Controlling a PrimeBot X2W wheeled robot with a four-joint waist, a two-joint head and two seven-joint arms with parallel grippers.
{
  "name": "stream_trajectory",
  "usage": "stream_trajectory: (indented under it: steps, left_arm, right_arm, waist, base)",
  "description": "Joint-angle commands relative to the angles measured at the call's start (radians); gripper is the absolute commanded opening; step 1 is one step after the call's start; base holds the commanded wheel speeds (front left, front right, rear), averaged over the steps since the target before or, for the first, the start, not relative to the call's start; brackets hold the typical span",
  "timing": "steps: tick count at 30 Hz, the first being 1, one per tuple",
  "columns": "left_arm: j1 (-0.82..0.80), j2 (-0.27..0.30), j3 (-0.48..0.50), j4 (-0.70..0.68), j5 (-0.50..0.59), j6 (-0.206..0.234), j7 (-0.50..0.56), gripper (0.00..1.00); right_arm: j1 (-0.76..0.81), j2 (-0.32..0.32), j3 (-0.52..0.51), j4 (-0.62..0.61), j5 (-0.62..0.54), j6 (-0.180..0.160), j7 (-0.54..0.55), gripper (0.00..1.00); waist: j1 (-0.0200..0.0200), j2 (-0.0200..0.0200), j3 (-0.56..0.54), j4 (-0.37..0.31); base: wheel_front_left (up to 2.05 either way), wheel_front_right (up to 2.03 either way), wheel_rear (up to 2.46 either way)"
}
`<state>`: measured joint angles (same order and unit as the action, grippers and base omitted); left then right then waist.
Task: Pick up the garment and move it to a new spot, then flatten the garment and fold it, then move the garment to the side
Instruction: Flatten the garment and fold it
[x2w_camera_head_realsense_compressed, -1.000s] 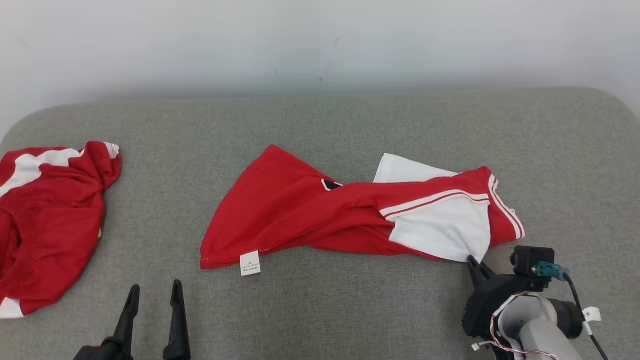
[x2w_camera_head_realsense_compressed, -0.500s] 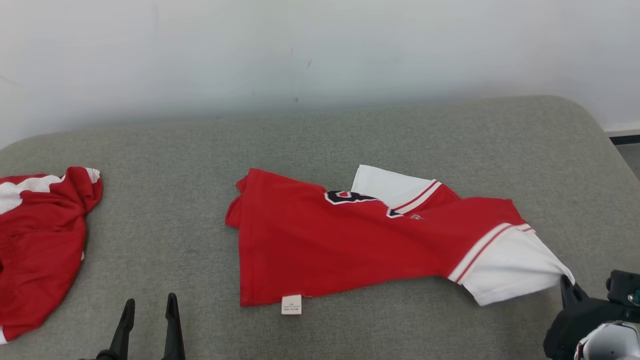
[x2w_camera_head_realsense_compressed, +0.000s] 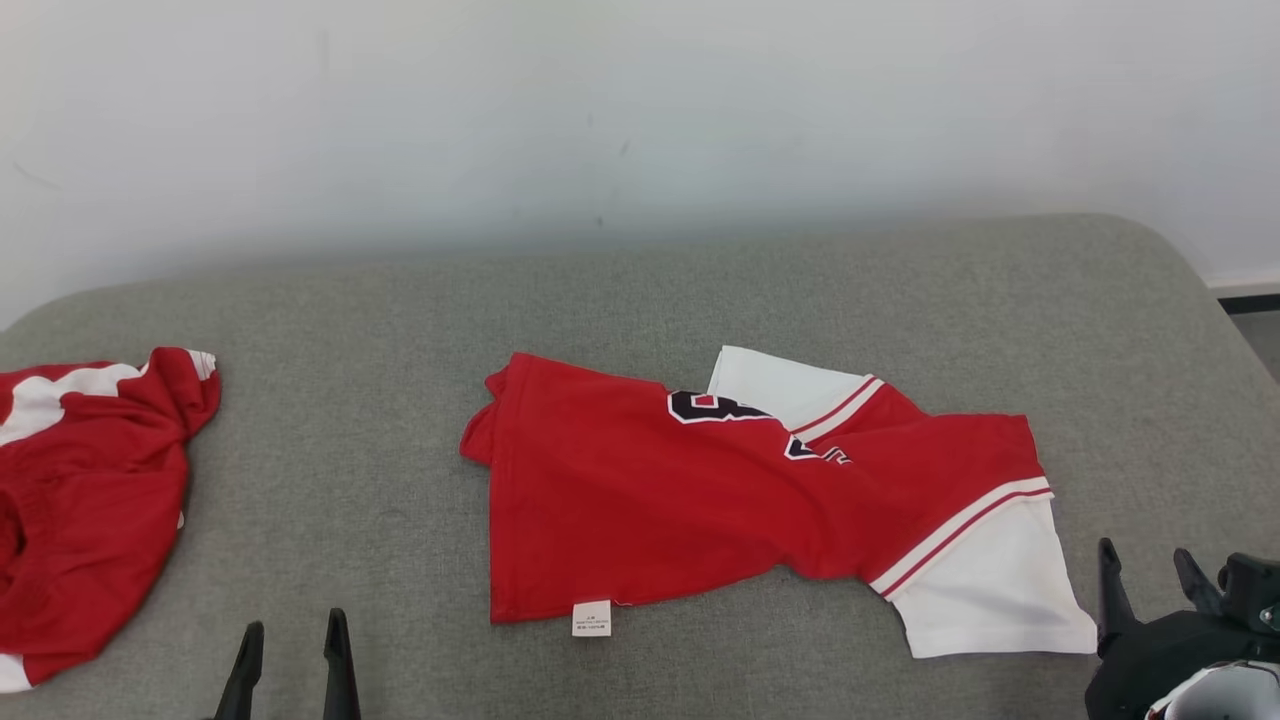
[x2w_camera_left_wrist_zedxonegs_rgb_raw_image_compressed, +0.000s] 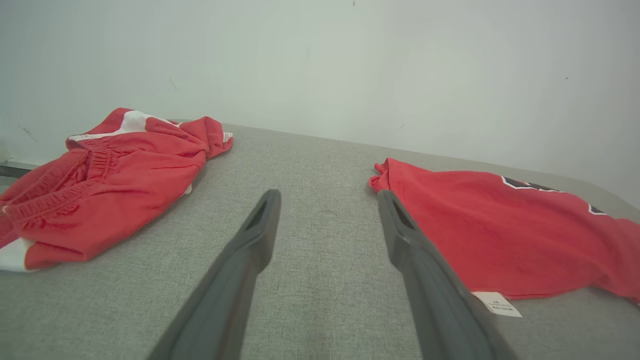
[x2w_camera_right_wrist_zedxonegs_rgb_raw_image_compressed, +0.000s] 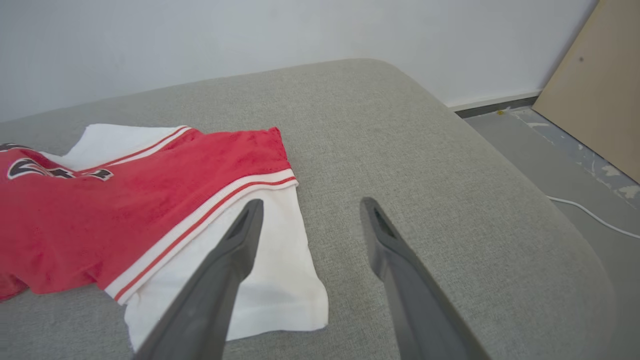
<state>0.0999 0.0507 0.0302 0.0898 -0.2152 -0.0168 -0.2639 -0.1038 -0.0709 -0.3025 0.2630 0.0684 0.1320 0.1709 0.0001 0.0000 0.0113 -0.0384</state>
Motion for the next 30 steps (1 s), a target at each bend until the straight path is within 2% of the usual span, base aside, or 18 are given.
stream_trajectory:
  steps: [1, 8, 14, 20, 30]
  left_arm:
    - [0.017, 0.0, 0.006, 0.003, 0.002, 0.006, -0.001, 1.0]
    - [0.036, 0.0, 0.025, 0.007, 0.018, 0.0, -0.001, 1.0]
    - [0.047, 0.0, 0.031, 0.012, 0.026, -0.009, -0.001, 1.0]
    - [0.051, 0.0, 0.033, 0.019, 0.038, -0.027, -0.001, 1.0]
    - [0.05, 0.0, 0.03, 0.035, 0.032, -0.048, -0.001, 1.0]
  right_arm:
    - [0.015, -0.007, 0.021, -0.021, 0.005, -0.003, -0.029, 1.0]
    - [0.044, -0.056, 0.159, -0.077, 0.048, -0.003, -0.179, 1.0]
    - [0.053, -0.102, 0.248, -0.065, 0.077, -0.003, -0.251, 1.0]
    - [0.073, -0.122, 0.306, -0.035, 0.091, -0.003, -0.271, 1.0]
    - [0.104, -0.132, 0.328, -0.005, 0.105, -0.003, -0.272, 1.0]
  waist:
    - [-0.0001, 0.0, -0.018, 0.004]
    - [-0.0001, 0.0, -0.059, 0.003]
    - [-0.0001, 0.0, -0.086, 0.004]
    - [-0.0001, 0.0, -0.109, 0.007]
    - [-0.0001, 0.0, -0.12, -0.008]
  base:
    - [0.0, 0.0, 0.0]
    - [0.0, 0.0, 0.0]
    - [0.0, 0.0, 0.0]
    - [0.0, 0.0, 0.0]
    - [0.0, 0.0, 0.0]
